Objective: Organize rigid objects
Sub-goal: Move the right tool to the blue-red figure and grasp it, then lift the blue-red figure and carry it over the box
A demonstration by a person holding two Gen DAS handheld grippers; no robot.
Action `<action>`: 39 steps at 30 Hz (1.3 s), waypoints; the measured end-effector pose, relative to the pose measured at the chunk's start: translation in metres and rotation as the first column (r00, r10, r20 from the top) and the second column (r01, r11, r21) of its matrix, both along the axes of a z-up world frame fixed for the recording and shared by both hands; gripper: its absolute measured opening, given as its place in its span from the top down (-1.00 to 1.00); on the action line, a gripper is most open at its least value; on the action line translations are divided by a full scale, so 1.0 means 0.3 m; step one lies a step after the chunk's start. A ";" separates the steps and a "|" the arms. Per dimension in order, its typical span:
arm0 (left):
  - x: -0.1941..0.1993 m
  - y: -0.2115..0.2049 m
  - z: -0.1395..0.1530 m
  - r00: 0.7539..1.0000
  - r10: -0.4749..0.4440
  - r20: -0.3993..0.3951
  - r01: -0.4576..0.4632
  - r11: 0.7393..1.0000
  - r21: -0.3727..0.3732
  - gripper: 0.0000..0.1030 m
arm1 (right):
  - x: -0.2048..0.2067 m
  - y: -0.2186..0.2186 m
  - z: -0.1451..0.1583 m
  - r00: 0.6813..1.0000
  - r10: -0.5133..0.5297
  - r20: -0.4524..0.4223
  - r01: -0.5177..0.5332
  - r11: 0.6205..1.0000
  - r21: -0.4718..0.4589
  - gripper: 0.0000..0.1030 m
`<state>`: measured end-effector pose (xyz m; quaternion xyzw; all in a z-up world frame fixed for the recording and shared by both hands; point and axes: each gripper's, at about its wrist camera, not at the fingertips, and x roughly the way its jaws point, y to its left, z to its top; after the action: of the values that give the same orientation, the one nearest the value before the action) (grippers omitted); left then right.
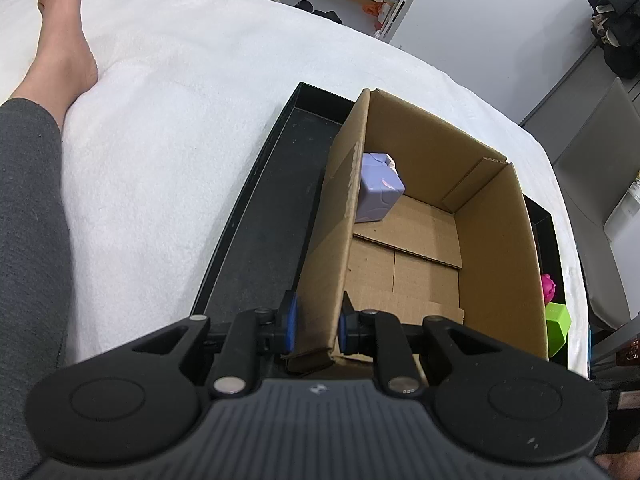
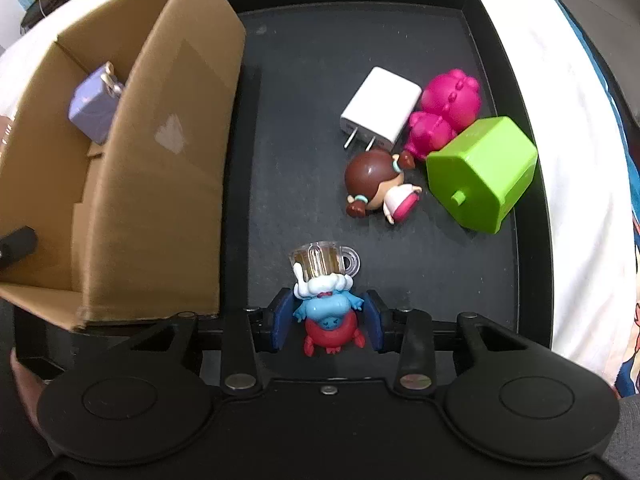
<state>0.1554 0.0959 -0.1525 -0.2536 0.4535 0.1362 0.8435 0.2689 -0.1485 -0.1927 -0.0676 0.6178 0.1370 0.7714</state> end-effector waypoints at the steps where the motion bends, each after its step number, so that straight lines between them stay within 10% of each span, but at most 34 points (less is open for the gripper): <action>1: 0.000 0.000 0.000 1.000 0.000 0.000 0.000 1.000 0.001 0.65 | 0.005 -0.010 0.014 1.000 0.005 0.005 -0.005 1.000 0.001 0.27; 39: -0.003 0.000 0.003 1.000 0.000 0.004 0.000 1.000 0.002 0.65 | 0.089 0.081 0.462 0.966 0.094 0.239 -0.127 0.984 0.125 0.27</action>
<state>0.1546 0.0959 -0.1517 -0.2529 0.4519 0.1361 0.8446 0.2955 -0.1242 -0.0540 -0.0633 0.5076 0.2140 0.8322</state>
